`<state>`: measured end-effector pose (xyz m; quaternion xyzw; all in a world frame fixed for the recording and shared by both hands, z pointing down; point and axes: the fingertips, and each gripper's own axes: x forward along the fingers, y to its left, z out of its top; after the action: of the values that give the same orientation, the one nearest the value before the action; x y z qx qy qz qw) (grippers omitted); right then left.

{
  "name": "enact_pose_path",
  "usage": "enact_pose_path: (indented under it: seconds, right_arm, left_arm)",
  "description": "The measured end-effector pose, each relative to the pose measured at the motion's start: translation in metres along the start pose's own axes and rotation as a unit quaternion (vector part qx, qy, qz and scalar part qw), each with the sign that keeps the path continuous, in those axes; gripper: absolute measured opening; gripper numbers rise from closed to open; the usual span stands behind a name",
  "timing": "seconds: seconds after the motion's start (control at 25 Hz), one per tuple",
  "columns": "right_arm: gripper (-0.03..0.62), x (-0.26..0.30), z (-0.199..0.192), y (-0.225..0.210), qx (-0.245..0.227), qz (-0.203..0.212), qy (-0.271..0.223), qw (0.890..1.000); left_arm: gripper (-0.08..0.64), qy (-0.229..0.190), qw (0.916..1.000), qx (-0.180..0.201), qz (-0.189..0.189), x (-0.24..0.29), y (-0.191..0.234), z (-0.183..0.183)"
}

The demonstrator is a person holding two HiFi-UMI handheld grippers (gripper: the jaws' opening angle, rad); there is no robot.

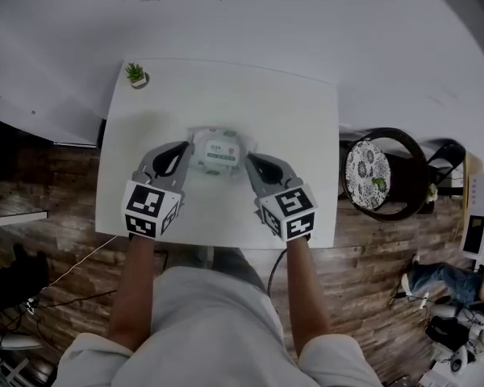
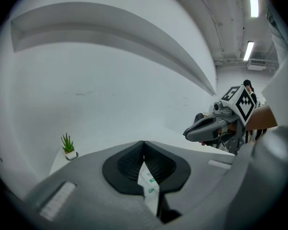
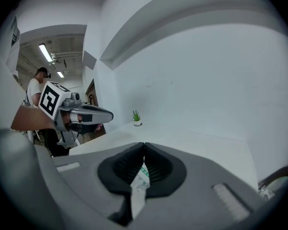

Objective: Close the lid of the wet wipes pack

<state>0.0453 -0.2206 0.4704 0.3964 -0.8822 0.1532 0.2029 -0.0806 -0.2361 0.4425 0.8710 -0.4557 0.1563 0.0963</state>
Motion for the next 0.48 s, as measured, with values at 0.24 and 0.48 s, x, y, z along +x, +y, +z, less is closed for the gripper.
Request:
enact_pose_path:
  seconds: [0.24, 0.48]
  right_arm:
    - [0.005, -0.035, 0.018, 0.009, 0.017, -0.045, -0.048, 0.998]
    - [0.005, -0.068, 0.035, 0.021, 0.032, -0.090, -0.091, 0.991]
  left_arm:
    - [0.003, -0.026, 0.9996, -0.004, 0.006, -0.028, 0.000, 0.014]
    - [0.003, -0.054, 0.9985, 0.007, 0.003, -0.058, -0.002, 0.032]
